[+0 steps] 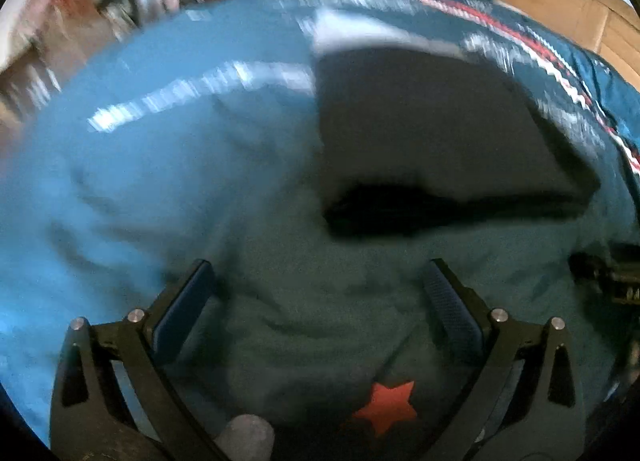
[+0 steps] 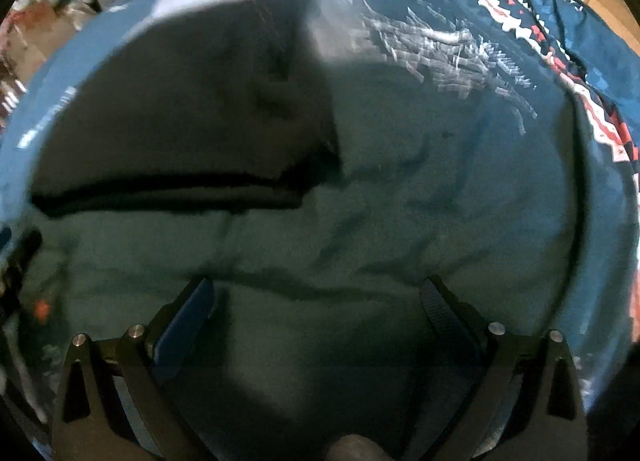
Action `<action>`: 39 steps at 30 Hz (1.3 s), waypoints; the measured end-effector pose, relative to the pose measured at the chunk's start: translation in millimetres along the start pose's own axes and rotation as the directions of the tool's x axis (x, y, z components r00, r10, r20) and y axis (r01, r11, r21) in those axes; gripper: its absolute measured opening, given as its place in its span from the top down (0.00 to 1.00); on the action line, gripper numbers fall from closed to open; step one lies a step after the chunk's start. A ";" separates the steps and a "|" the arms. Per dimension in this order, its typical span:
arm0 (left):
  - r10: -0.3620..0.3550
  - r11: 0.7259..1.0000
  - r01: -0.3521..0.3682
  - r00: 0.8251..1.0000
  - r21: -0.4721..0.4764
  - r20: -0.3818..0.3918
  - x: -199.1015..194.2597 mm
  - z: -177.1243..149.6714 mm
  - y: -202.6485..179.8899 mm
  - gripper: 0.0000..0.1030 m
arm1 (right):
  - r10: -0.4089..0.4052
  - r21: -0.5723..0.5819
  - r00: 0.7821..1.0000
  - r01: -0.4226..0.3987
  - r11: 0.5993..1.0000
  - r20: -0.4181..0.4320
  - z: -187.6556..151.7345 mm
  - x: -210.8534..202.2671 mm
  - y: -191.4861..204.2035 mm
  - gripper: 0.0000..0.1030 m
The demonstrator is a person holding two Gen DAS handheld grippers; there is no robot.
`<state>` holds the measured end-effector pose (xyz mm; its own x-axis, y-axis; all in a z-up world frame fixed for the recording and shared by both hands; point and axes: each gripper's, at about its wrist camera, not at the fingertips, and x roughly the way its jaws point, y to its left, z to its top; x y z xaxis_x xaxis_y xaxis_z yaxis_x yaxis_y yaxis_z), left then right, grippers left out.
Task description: Fold large clothes
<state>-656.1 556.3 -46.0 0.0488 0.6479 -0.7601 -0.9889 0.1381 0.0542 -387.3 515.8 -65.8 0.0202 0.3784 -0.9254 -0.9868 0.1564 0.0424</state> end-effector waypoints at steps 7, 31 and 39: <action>0.087 0.994 -0.058 0.933 -0.091 0.349 -161.9 109.8 13.9 0.00 | 0.098 -0.078 0.930 -0.075 0.994 0.354 35.4 -165.1 21.2 0.00; 0.039 0.999 -0.039 0.884 -0.009 0.466 -272.6 92.7 -18.8 0.00 | -0.017 0.029 0.811 0.000 1.000 0.585 14.7 -321.4 22.5 0.00; 0.047 0.999 -0.046 0.889 -0.015 0.456 -270.2 89.3 -16.2 0.00 | 0.009 0.009 0.826 -0.017 1.000 0.564 17.2 -313.0 27.8 0.00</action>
<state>-640.7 445.9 216.3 0.0603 0.9238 -0.3781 -0.9921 0.0971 0.0790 -418.3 417.4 231.5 0.0986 0.8282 -0.5517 -0.9854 0.1585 0.0618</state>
